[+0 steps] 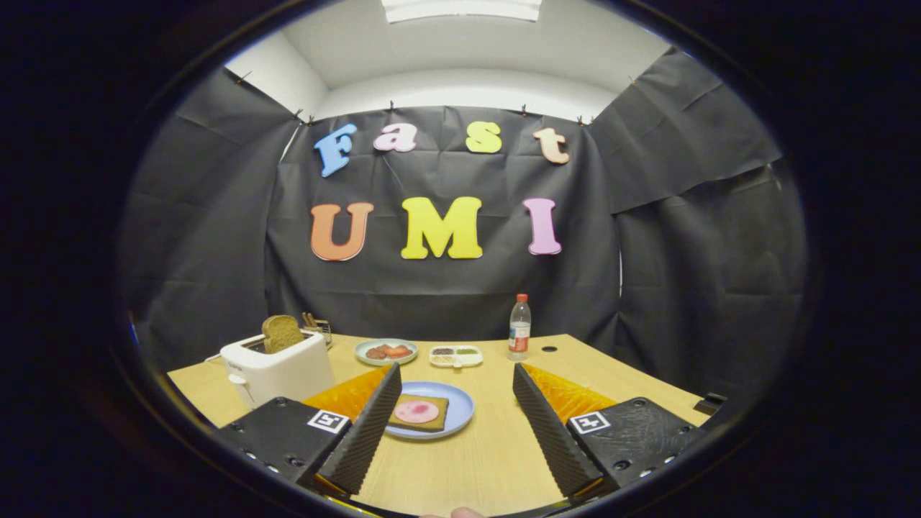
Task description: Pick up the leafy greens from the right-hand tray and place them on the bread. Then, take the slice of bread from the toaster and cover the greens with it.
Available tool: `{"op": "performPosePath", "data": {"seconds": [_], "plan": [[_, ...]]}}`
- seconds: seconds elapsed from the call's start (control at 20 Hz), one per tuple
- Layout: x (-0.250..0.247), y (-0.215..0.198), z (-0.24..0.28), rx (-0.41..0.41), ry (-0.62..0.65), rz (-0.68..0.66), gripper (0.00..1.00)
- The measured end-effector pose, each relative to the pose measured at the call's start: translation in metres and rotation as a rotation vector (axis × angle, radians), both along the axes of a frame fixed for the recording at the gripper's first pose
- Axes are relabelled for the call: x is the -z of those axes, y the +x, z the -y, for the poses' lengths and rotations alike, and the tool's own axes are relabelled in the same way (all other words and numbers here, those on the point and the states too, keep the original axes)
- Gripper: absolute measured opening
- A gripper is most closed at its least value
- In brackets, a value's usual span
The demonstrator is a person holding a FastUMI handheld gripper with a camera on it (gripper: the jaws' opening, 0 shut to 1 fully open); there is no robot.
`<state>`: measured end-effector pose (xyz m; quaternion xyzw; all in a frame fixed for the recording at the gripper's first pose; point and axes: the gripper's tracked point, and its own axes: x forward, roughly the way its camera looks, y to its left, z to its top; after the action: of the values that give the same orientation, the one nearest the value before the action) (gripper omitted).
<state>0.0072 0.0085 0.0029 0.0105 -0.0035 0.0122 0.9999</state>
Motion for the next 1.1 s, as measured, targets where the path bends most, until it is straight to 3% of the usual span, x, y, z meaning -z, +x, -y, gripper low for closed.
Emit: {"op": "performPosePath", "data": {"seconds": [0.75, 1.1], "plan": [[0.001, 0.005, -0.007, -0.028, 0.000, -0.015, 0.95], [-0.011, 0.010, 0.039, -0.005, -0.017, -0.012, 0.95]]}}
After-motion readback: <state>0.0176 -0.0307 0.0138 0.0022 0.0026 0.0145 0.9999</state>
